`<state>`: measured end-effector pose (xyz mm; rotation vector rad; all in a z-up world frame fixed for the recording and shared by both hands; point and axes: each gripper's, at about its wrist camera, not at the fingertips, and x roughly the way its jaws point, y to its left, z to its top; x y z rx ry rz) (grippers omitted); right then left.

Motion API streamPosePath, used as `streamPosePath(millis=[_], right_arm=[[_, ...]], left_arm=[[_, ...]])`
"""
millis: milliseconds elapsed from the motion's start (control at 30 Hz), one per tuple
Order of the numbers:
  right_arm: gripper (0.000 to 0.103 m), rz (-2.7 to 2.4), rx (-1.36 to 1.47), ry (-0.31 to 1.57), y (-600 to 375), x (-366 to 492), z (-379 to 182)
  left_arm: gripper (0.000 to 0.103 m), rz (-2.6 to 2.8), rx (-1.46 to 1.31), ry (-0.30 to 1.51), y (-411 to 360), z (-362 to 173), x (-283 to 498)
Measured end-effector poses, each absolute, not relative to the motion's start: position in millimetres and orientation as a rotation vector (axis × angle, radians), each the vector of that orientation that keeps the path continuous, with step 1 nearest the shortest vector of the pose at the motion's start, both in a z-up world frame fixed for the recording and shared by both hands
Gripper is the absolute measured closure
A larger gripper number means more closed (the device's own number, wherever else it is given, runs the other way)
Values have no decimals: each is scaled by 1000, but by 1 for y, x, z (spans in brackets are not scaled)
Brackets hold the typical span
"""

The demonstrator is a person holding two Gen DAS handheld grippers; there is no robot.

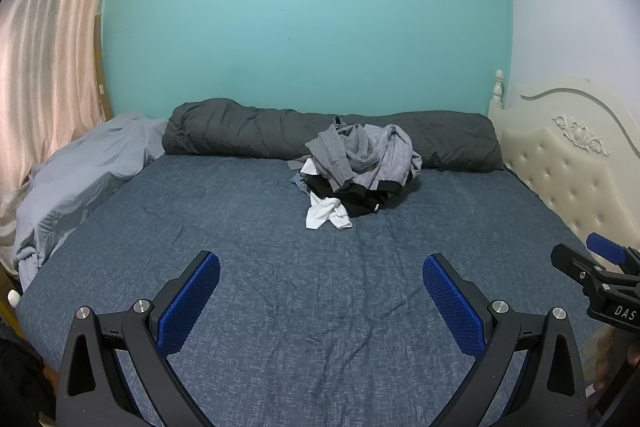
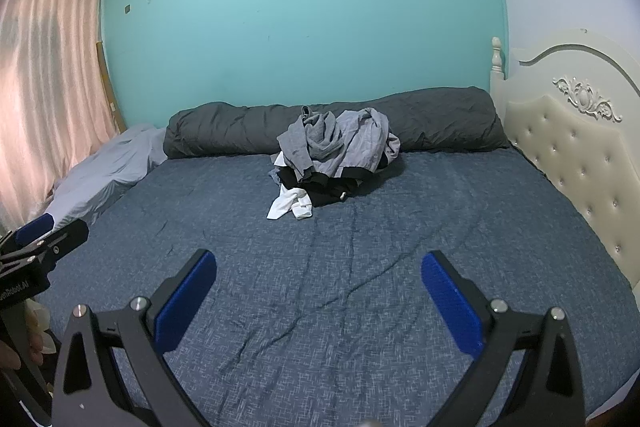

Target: Fold clothes

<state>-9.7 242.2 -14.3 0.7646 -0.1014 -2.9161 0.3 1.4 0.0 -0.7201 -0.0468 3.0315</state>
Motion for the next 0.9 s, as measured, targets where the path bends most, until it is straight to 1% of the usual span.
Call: streamPosePath(millis=[900], right_arm=[[0, -2916, 782, -99, 243, -18, -16]], left_arm=[[0, 3021, -726, -31, -1, -3, -9]])
